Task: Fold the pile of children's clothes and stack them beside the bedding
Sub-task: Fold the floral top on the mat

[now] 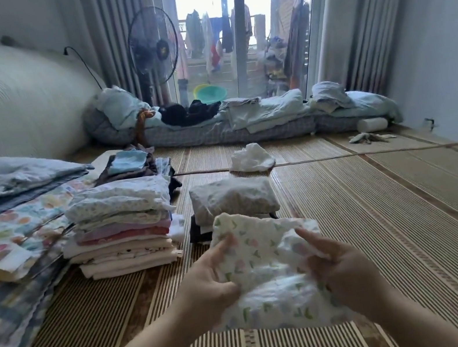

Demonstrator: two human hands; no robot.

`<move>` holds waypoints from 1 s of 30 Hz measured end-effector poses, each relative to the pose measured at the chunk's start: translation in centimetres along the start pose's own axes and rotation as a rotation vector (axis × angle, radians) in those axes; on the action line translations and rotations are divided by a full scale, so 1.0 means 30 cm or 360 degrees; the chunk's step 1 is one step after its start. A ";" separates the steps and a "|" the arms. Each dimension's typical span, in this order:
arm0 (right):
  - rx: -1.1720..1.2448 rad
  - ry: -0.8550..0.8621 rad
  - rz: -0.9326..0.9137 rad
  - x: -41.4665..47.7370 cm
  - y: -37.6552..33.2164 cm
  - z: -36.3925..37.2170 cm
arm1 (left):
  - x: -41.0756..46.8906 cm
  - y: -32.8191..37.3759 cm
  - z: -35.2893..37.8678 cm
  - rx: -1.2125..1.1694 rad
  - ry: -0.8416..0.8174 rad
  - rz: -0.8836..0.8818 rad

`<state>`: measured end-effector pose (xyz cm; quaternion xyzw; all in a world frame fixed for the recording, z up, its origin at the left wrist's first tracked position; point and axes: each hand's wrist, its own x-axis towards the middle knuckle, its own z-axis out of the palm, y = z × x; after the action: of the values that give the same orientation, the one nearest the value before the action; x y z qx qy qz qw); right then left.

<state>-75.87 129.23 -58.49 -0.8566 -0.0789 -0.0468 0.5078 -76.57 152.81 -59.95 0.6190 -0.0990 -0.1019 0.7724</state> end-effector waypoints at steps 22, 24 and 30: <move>-0.0987 -0.0231 0.0113 1.097 0.220 0.208 | 0.997 -0.042 -0.401 0.2156 0.0504 -0.0355; -0.1082 -0.0331 0.0169 1.112 0.219 0.210 | 1.017 -0.047 -0.423 0.2409 0.0337 -0.0364; -0.1162 -0.0102 -0.0091 1.046 0.161 0.185 | 0.945 -0.002 -0.367 0.2423 0.0394 -0.0251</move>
<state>-44.14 134.56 -60.28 -0.9798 -0.0967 -0.0592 0.1645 -46.29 155.17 -61.61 0.9914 -0.0103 0.0096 0.1300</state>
